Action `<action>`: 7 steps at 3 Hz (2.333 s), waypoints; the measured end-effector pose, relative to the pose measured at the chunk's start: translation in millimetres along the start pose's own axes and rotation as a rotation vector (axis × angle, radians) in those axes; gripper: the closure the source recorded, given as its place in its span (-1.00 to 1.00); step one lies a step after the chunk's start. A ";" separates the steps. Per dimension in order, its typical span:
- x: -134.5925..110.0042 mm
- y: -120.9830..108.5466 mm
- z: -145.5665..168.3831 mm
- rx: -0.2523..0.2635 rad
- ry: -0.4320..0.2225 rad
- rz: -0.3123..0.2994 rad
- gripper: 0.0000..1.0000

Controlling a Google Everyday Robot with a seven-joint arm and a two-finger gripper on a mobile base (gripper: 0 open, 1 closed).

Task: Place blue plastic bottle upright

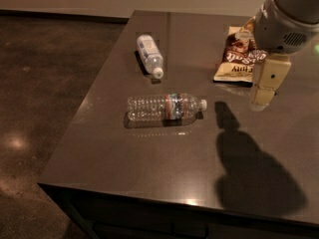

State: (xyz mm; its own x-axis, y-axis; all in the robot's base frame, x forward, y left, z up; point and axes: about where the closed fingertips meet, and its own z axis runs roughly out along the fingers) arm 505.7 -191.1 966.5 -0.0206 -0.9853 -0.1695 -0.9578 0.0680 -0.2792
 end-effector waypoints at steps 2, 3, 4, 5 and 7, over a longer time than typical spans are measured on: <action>-22.3 -69.8 37.9 0.012 0.013 -0.346 -1.00; -31.9 -90.5 48.4 0.007 -0.012 -0.508 -1.00; -43.3 -101.1 55.3 0.005 -0.028 -0.652 -1.00; -54.1 -107.6 60.8 -0.012 -0.056 -0.782 -1.00; -70.8 -116.3 75.7 -0.052 -0.049 -1.003 -1.00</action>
Offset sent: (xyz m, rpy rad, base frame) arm 0.1122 0.0307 -0.0178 -0.1853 -0.0855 0.5141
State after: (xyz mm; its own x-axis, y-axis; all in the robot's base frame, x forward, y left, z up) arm 640.2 -117.4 939.4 0.8133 -0.5759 0.0827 -0.5374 -0.7981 -0.2725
